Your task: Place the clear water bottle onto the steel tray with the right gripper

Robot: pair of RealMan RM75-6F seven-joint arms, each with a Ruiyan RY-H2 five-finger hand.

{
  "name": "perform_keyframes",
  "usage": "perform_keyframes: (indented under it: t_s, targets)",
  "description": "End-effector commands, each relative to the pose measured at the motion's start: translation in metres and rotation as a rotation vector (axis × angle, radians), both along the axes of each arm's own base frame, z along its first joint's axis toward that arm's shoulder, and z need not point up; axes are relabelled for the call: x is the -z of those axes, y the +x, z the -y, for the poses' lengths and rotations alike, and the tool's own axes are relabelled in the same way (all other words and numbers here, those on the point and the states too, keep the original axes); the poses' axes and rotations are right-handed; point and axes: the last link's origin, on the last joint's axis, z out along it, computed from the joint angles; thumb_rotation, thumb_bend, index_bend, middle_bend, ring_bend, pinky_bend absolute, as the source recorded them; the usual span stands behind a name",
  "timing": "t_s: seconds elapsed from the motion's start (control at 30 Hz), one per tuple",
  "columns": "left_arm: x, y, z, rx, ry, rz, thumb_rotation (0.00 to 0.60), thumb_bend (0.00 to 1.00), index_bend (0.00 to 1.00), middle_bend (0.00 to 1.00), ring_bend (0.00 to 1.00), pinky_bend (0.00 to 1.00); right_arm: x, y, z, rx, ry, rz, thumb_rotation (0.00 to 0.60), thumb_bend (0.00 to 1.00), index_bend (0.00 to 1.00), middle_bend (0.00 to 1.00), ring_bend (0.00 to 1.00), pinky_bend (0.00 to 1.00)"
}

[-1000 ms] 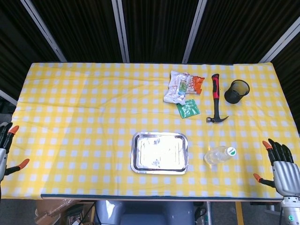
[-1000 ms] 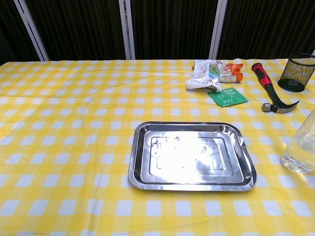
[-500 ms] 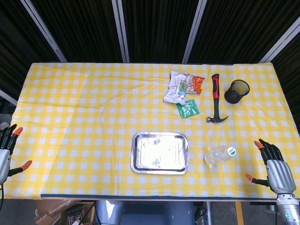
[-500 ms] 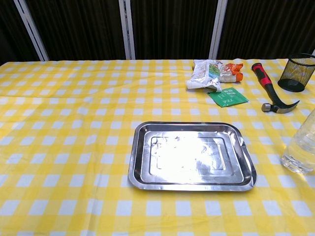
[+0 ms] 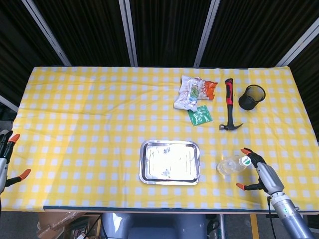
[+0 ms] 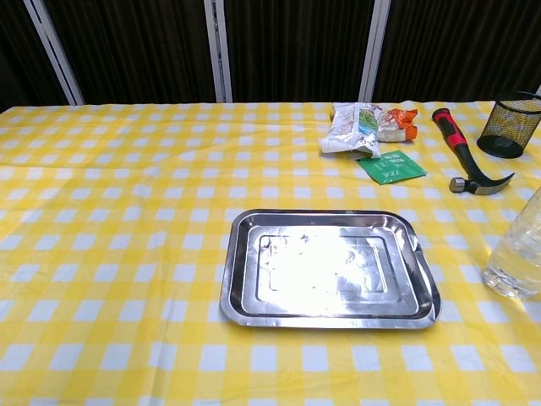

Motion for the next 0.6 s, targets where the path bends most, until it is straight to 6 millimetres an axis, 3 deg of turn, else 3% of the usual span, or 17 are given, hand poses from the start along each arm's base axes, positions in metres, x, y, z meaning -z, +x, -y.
perform_keyframes:
  t_s: [0.03, 0.4, 0.6]
  targets:
    - [0.001, 0.000, 0.000, 0.001, 0.001, -0.007, 0.600, 0.19, 0.04, 0.00, 0.00, 0.00, 0.007, 0.002, 0.002, -0.001, 0.012, 0.017, 0.600, 0.08, 0.09, 0.04, 0.00, 0.00]
    - [0.002, 0.000, 0.000, -0.001, 0.002, -0.009, 0.600, 0.19, 0.04, 0.00, 0.00, 0.00, 0.021, 0.021, 0.015, 0.045, -0.041, 0.195, 0.600, 0.08, 0.10, 0.04, 0.00, 0.00]
    - [0.002, 0.000, 0.000, -0.001, 0.001, -0.008, 0.600, 0.19, 0.04, 0.00, 0.00, 0.00, 0.028, 0.028, 0.020, 0.092, -0.053, 0.296, 0.600, 0.07, 0.21, 0.10, 0.00, 0.00]
